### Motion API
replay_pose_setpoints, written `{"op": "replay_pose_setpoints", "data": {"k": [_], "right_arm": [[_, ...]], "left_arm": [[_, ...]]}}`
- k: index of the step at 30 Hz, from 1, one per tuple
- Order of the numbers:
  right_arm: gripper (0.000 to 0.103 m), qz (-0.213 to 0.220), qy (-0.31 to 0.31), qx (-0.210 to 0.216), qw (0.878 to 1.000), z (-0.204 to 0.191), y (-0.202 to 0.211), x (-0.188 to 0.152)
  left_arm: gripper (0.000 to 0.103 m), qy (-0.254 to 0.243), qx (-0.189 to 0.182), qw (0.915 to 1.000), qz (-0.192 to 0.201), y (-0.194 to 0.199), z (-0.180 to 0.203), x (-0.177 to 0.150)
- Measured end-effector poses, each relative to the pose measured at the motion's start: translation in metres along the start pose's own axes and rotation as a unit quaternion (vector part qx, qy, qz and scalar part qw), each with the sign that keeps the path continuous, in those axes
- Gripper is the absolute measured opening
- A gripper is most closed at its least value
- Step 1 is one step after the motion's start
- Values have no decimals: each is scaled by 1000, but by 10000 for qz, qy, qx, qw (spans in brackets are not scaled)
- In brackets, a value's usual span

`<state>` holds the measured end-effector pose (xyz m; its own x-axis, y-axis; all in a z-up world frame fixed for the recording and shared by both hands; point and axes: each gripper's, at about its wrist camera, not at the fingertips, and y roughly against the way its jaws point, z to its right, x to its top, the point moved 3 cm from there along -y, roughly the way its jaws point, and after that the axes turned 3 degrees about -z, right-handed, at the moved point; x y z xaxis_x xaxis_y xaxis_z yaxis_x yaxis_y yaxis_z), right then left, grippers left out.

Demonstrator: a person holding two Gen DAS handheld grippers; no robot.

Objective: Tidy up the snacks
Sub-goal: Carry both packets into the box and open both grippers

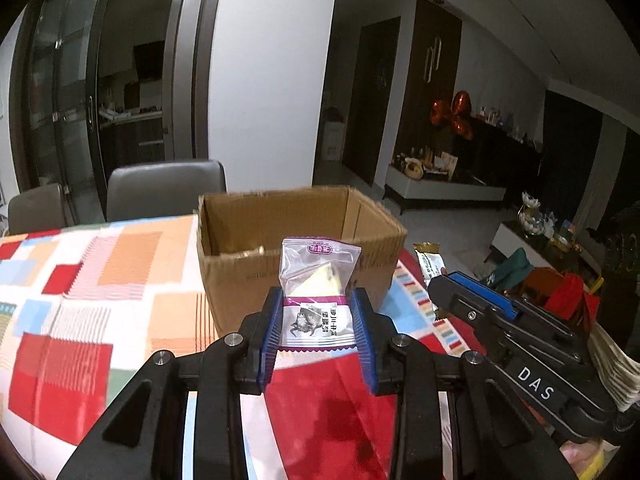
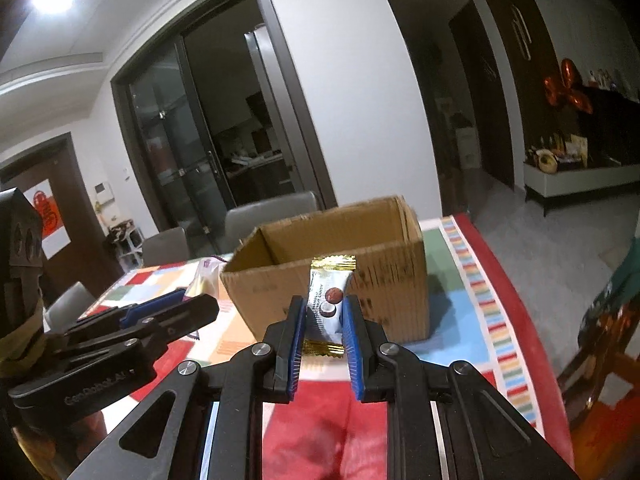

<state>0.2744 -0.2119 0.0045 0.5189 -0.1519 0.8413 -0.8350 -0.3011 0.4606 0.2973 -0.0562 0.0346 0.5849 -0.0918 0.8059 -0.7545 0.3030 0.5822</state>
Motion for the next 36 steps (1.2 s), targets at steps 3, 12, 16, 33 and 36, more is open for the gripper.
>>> {"op": "replay_pose_setpoints", "data": {"k": [3,12,16,33,36], "right_arm": [[21,78,121,-21,9999,-4,-2,12],[21,225,416,-27,9989,-17,-21,52],[21,189,513,-67,9985,-20,-36,61],[27,-496,591,-159,9969,-5,-103,74],[47,-501,481,-350,9970,-2,-103,75]], "left_arm": [[34,-45,80,9999,82,1,-4,13],[34,102,124,9998,89,-15,-25,44],[34,167,153,9997,-12,-31,-34,55],[40,189,395,9982,-414,-88,-50,79],[49,171,448,9980,-414,-86,-49,78]]}}
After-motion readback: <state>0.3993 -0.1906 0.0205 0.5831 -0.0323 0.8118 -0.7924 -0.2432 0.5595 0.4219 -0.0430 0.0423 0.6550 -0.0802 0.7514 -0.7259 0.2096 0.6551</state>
